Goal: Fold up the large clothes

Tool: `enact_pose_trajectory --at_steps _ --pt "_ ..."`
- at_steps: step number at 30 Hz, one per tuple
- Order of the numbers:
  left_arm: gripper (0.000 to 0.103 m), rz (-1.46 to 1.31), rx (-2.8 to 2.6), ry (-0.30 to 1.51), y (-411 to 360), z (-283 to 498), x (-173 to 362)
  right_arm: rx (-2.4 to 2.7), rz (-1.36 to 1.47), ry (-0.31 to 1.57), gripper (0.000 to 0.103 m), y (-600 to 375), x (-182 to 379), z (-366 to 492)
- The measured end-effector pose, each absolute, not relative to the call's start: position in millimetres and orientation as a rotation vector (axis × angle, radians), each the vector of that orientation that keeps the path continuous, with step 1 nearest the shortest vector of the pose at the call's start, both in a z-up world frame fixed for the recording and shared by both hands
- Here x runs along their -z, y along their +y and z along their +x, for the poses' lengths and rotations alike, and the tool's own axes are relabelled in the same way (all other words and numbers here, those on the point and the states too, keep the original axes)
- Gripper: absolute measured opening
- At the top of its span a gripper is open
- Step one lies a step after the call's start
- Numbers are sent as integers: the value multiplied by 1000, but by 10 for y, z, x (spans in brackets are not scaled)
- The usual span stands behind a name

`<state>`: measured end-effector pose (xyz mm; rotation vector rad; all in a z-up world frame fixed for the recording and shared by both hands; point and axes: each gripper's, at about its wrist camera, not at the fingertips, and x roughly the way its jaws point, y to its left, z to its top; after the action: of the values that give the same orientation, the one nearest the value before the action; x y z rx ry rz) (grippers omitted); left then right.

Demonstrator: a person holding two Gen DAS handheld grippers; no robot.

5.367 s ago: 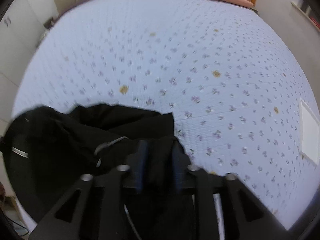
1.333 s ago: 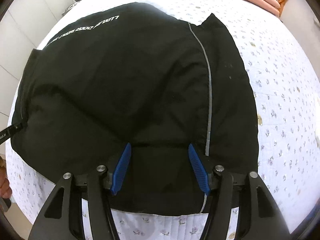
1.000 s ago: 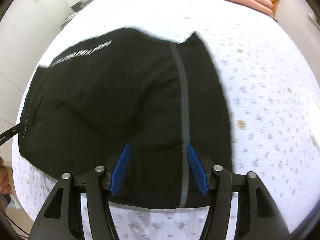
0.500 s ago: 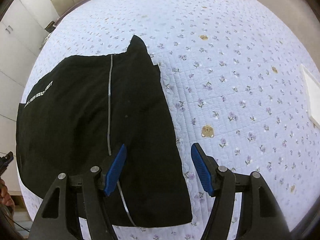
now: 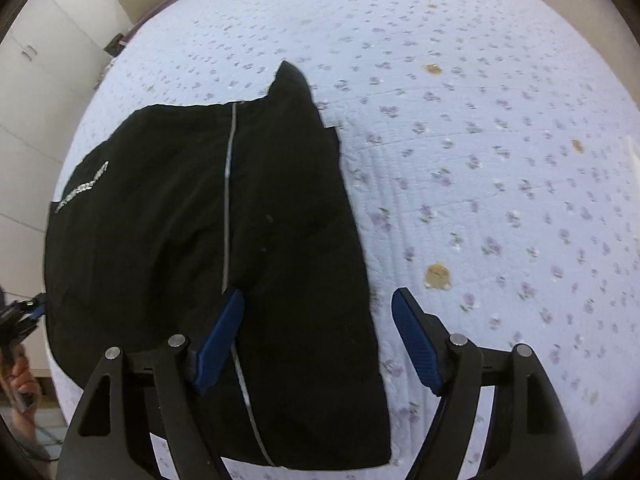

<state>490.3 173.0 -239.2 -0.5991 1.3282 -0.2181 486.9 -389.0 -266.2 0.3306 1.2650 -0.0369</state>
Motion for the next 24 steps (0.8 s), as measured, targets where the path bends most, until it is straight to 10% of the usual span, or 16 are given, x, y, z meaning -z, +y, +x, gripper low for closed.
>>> enact_pose_trajectory --at_steps 5,24 --pt "71 -620 261 1387 1745 5020 2640 -4 431 1300 95 -4056 2904 4912" --pt "73 -686 455 1475 1466 5317 2851 -175 397 1378 95 -3934 2938 4982"
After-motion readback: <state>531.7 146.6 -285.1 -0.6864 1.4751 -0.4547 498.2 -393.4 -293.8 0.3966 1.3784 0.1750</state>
